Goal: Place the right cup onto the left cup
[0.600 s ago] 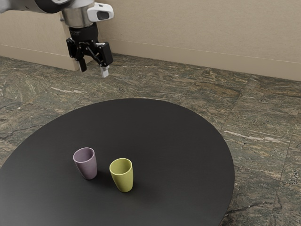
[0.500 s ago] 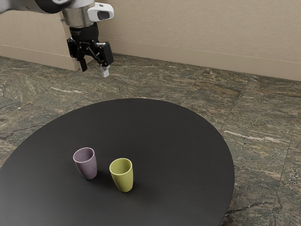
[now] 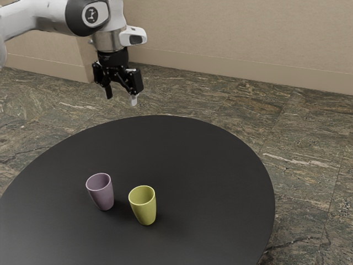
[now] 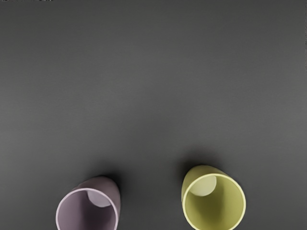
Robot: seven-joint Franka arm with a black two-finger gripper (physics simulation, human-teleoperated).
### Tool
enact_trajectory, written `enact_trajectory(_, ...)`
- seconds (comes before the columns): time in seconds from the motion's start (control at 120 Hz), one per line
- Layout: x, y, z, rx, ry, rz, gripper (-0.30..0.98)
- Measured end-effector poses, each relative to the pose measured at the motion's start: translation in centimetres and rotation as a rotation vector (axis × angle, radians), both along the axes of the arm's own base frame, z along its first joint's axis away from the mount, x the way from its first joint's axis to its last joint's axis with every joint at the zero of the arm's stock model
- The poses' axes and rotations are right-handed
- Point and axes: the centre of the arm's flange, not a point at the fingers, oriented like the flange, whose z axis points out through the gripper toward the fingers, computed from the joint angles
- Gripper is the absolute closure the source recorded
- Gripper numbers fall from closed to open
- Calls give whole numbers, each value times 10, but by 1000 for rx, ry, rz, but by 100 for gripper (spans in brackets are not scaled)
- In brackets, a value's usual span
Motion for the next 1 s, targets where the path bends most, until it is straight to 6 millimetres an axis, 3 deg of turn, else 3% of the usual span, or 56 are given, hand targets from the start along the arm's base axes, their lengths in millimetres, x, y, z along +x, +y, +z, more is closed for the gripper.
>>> enact_trajectory(0.325,14,-23,-56,2,9,-43,2)
enact_trajectory(1.0,33,-43,-163,7,35,-80,2)
